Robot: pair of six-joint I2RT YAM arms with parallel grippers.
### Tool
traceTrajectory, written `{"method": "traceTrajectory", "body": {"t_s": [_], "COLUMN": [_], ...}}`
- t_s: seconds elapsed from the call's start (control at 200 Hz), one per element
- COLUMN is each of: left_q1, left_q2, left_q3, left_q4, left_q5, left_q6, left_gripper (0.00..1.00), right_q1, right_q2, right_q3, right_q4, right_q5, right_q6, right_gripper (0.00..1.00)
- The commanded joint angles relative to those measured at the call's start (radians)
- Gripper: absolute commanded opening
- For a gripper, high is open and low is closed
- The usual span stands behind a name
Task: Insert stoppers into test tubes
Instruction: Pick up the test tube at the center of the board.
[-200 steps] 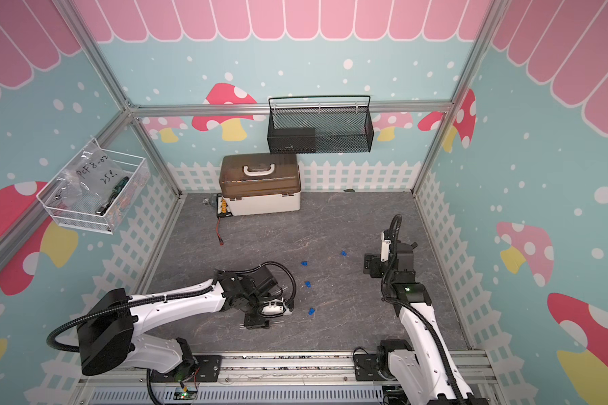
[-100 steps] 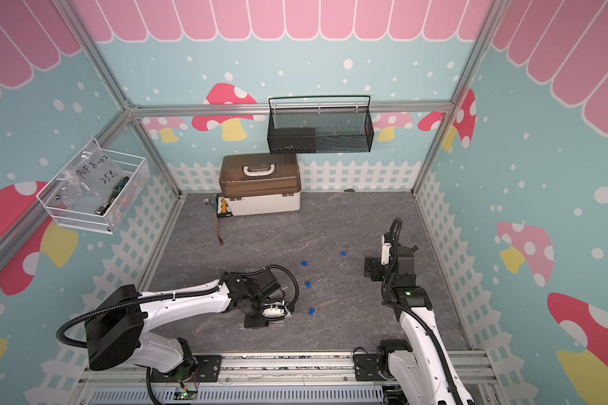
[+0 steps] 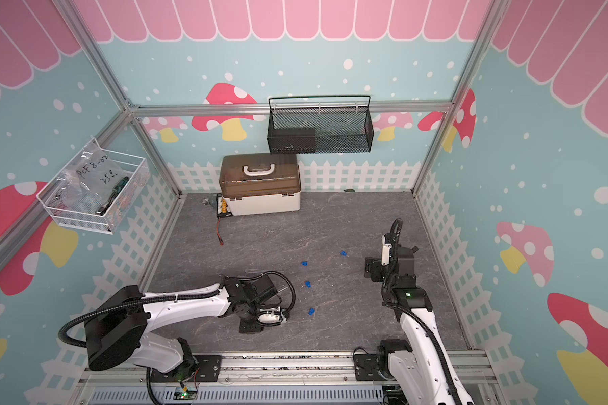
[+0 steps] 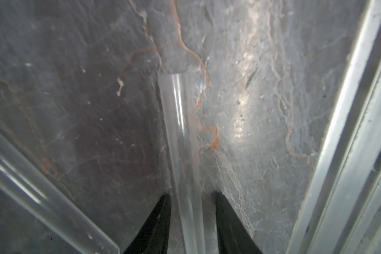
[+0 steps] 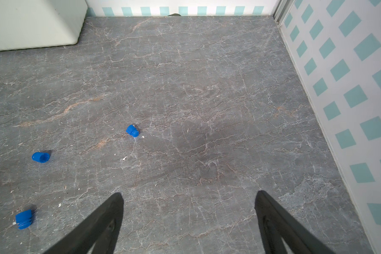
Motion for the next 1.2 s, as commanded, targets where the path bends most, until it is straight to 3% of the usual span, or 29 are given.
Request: {"method": "traceTrajectory", "body": {"t_s": [0.0,0.7,0.921,1.196], "left_q1": [-0.006,-0.007,-0.007,-0.008], "left_q2": [-0.016,-0.061,-0.167,-0.248], "left_q3": [-0.023,-0.058,-0.054,-0.006], "left_q4": [0.017,0.051,0.113,0.341], "left_q5": [-0.004,0.001,0.008,0.009], "left_q6": [0.024,0.014,-0.046,-0.209], "left_gripper": [0.36,0.18,0.16,0.16], "right_q1": [-0.004,-0.003,-0.003,0.001], "right_q2": [-0.018,-0.012,0.057,0.246], "right_q3": [-0.015,0.027,0.16,0.39], "right_q4": [-0.021,-0.077,-0.253,-0.605], "right_q5": [0.009,-0.019,-0.101,-0.341], "right_q6": [-0.011,-0.009,0.058,0.181], "right_gripper": [0.92,0.92,0.9,0.83]}}
